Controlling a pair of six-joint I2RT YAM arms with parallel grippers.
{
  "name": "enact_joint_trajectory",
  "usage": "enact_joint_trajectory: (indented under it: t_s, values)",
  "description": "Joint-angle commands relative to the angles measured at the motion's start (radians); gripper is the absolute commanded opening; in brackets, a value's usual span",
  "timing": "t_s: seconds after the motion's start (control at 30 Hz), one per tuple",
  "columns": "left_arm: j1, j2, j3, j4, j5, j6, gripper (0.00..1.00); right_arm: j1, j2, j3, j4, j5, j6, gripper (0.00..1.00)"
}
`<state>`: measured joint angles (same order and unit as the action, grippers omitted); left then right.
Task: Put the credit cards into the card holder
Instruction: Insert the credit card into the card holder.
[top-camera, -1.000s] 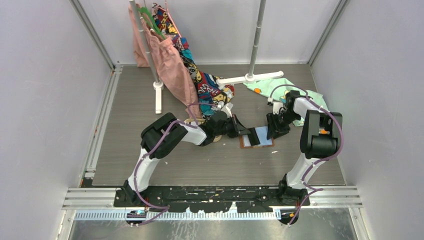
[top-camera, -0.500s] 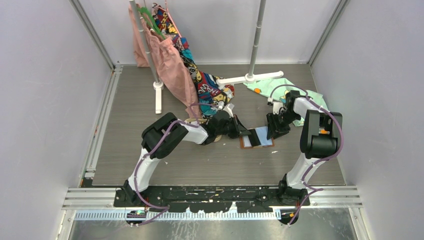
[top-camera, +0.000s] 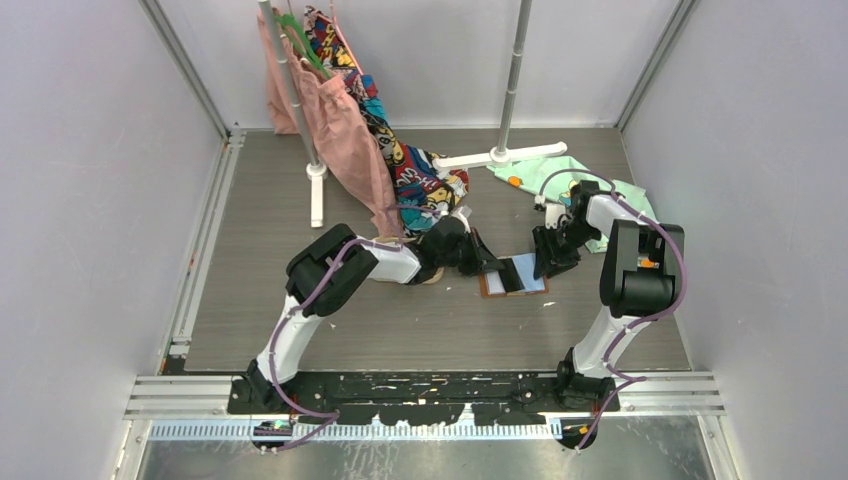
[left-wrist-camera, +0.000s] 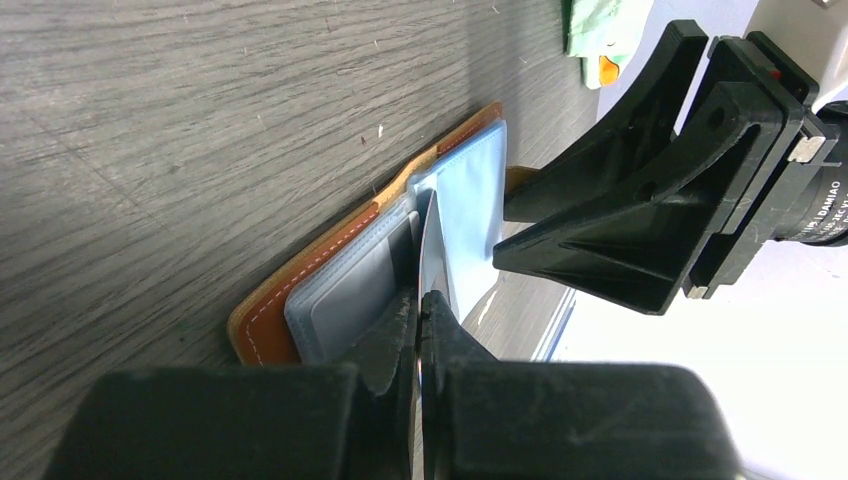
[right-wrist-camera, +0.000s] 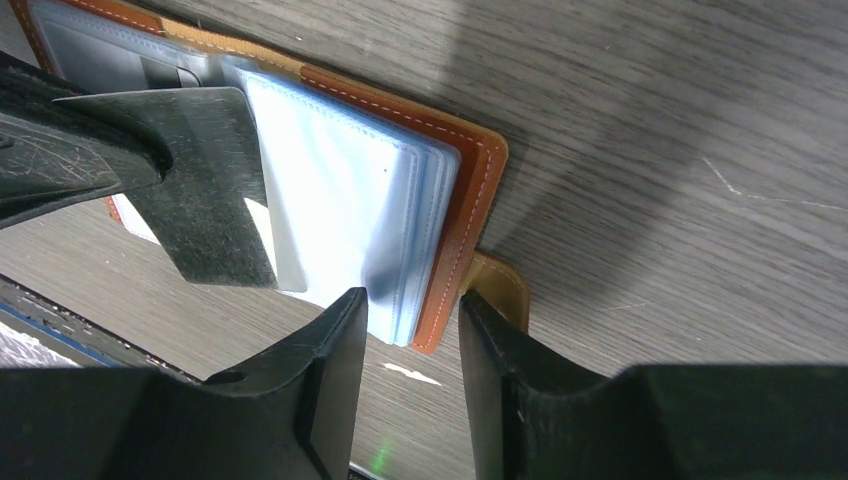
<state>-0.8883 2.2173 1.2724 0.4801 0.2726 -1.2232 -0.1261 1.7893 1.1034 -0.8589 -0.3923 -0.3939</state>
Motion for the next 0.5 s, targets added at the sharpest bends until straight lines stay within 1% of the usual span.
enact_joint_trajectory:
  t_s: [0.0, 0.47]
  values:
    - [0.002, 0.029, 0.037, -0.042, 0.016, -0.004, 0.0, 0.011, 0.01, 0.016, -0.009, 0.001, -0.012, 0.44]
    - [0.006, 0.05, 0.07, -0.063, 0.064, -0.027, 0.0, 0.023, 0.016, 0.016, -0.007, 0.008, -0.012, 0.44]
